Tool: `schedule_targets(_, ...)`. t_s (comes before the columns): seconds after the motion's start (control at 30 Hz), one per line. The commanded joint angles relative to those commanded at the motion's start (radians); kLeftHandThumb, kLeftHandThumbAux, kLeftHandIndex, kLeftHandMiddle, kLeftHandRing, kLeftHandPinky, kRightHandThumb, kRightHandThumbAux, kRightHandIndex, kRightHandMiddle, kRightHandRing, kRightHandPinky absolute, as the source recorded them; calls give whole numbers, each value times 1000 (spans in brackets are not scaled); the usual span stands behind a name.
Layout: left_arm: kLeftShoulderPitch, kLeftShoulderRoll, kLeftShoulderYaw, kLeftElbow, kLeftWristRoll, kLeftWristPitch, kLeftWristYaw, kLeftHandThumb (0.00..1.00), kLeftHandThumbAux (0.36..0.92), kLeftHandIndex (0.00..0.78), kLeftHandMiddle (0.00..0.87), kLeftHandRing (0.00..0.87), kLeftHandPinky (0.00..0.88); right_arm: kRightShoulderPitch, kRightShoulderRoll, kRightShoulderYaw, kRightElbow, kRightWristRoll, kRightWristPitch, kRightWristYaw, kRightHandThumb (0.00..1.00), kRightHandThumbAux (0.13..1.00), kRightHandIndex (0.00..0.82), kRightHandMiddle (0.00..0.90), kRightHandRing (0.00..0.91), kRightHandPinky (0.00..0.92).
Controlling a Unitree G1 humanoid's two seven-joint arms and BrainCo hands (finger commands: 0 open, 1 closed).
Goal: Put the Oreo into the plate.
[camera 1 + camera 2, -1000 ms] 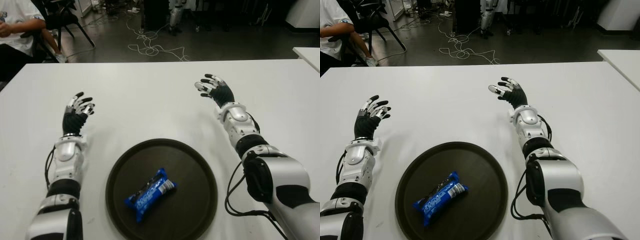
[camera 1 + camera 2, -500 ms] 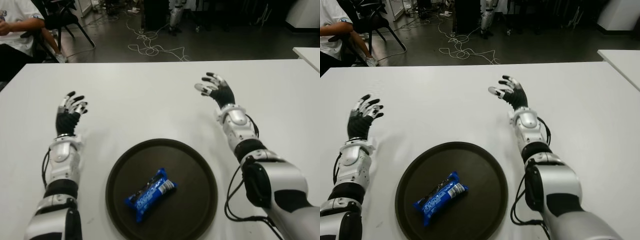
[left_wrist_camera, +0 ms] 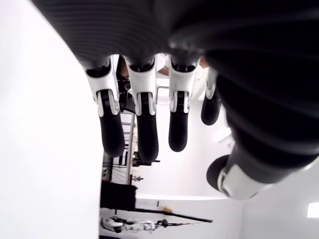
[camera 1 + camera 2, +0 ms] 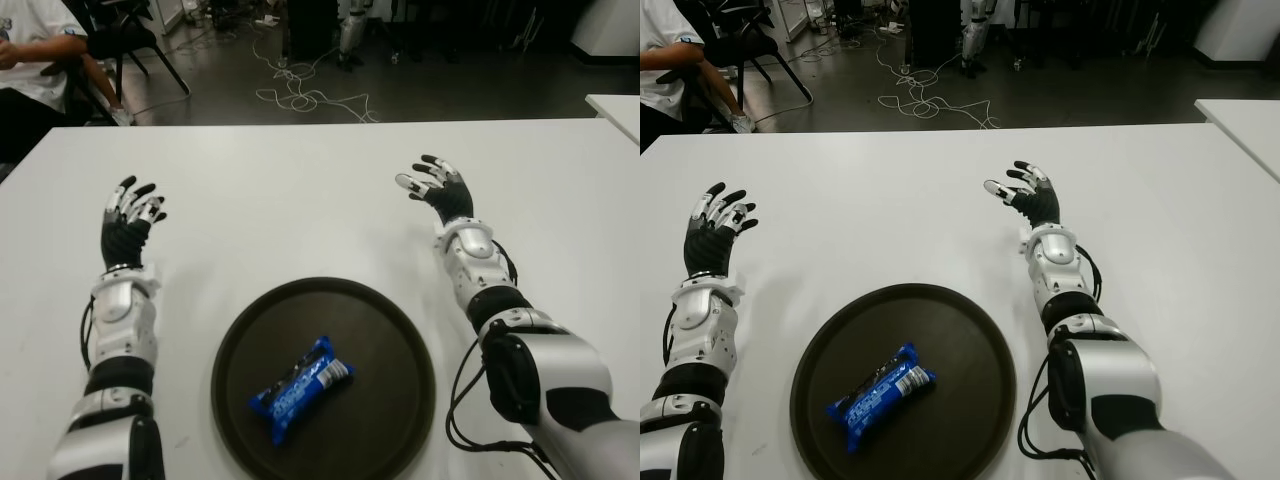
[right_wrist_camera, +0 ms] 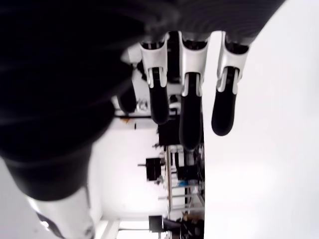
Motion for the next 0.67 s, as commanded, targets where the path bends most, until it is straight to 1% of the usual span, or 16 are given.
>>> schedule_targets(0.1, 3, 0, 0, -8, 1, 9, 5, 176, 709, 167, 262, 276, 313, 2, 1, -3, -2, 4, 4, -8, 0, 838, 218, 320, 360, 408)
schedule_targets(0.33, 14, -12, 2, -26, -8, 26, 4, 179, 700, 164, 261, 278, 321, 5, -17, -18, 31, 11, 13, -22, 0, 827, 213, 315, 351, 398)
schedule_targets(0.43, 24, -22, -6, -36, 2, 30, 13, 182, 702, 168, 264, 278, 319, 4, -24, -21, 49, 12, 24, -27, 0, 813, 213, 318, 355, 400)
schedule_targets(0.5, 23, -20, -9, -26, 10, 32, 18, 184, 702, 172, 266, 279, 318, 1, -25, -22, 55, 13, 34, -32, 0, 802, 216, 323, 361, 403)
schedule_targets(0.67, -7, 13, -8, 104, 32, 6, 10, 203, 699, 186, 277, 289, 327, -1, -24, -23, 57, 15, 42, -43, 0, 804, 217, 330, 370, 405)
